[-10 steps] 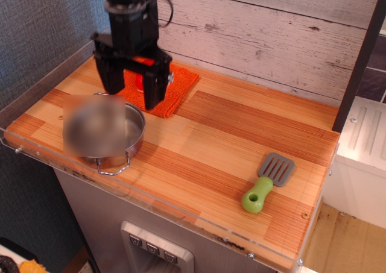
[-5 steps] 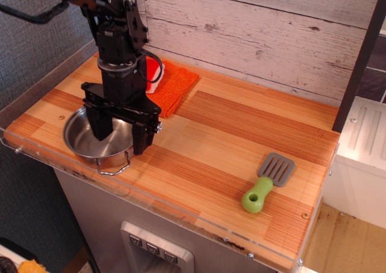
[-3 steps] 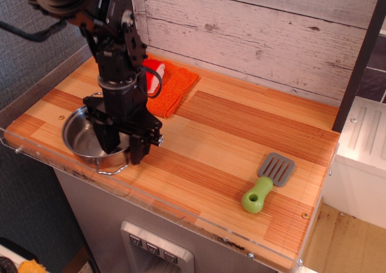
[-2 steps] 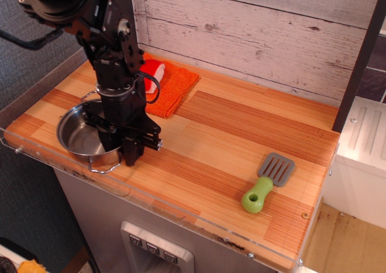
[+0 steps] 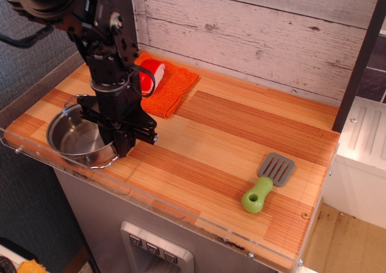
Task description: Move the pan to the right side of the orange cloth
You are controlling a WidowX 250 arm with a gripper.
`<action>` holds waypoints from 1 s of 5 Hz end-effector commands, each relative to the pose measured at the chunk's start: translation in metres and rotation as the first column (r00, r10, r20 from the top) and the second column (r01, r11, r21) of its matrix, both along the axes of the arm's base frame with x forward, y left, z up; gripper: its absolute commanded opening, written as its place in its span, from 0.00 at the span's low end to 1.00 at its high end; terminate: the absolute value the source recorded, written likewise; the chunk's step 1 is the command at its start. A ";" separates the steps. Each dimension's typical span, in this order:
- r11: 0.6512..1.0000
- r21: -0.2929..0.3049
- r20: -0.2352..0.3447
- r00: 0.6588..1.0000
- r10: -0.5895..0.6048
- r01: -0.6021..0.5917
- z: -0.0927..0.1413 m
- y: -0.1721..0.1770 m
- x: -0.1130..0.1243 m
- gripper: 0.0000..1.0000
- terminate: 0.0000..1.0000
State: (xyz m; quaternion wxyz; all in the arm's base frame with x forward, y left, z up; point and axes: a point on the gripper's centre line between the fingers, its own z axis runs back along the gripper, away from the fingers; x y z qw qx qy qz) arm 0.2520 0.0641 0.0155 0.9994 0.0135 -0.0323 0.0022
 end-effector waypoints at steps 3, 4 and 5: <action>0.936 -0.003 0.081 0.933 -0.351 0.352 0.093 -0.073 0.022 0.00 0.00; 0.894 -0.039 0.071 0.894 -0.442 0.445 0.080 -0.103 0.041 0.00 0.00; 0.872 -0.059 0.048 0.874 -0.484 0.486 0.065 -0.118 0.057 0.00 0.00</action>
